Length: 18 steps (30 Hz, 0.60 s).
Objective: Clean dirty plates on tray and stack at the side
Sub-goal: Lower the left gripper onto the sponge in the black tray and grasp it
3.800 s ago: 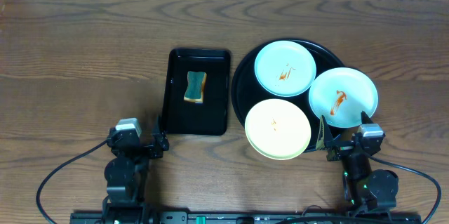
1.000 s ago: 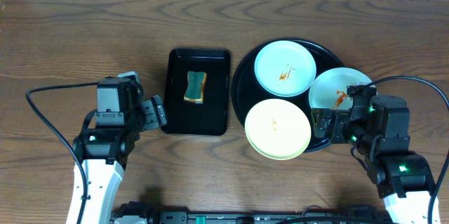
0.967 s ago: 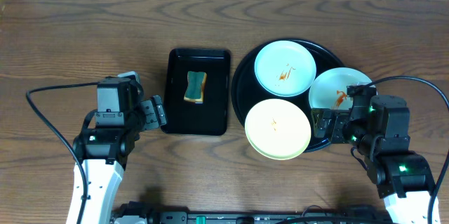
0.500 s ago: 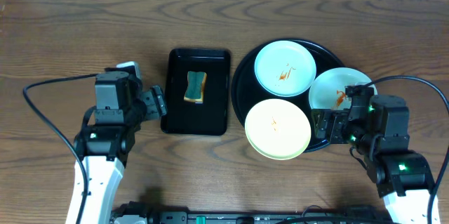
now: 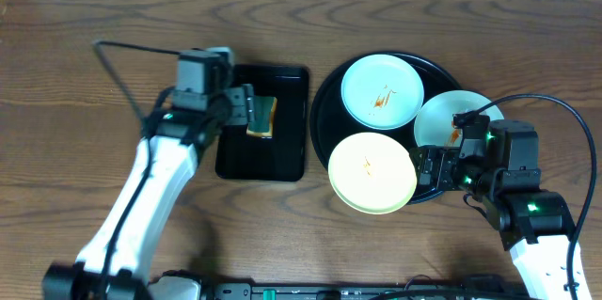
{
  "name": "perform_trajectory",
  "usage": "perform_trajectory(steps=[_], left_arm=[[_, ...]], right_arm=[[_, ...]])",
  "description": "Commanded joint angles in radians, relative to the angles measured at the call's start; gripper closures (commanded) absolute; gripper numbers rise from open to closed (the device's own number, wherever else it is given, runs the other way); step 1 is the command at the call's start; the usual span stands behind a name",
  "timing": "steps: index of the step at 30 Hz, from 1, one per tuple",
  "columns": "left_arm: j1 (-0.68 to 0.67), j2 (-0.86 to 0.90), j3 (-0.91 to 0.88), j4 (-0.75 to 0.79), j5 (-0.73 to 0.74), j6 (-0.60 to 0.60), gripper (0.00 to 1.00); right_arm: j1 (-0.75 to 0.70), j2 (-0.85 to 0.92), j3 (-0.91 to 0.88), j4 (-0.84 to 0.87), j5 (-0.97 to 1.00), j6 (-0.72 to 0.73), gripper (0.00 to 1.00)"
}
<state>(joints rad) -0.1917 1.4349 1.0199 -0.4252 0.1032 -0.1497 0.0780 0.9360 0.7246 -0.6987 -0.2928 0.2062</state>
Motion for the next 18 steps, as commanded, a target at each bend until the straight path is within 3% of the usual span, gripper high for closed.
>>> perform_trajectory(steps=[1,11,18], left_arm=[[-0.037,0.085,0.016,0.037,-0.01,0.019,0.32],[-0.098,0.307,0.016,0.13,-0.01,0.018,0.41],[-0.098,0.398,0.016,0.139,-0.044,0.018,0.55]], right_arm=[[0.009,-0.001,0.024,-0.001,-0.015,0.006,0.14],[0.009,-0.001,0.024,-0.001,-0.015,0.006,0.15],[0.009,-0.001,0.024,-0.001,-0.015,0.006,0.16]])
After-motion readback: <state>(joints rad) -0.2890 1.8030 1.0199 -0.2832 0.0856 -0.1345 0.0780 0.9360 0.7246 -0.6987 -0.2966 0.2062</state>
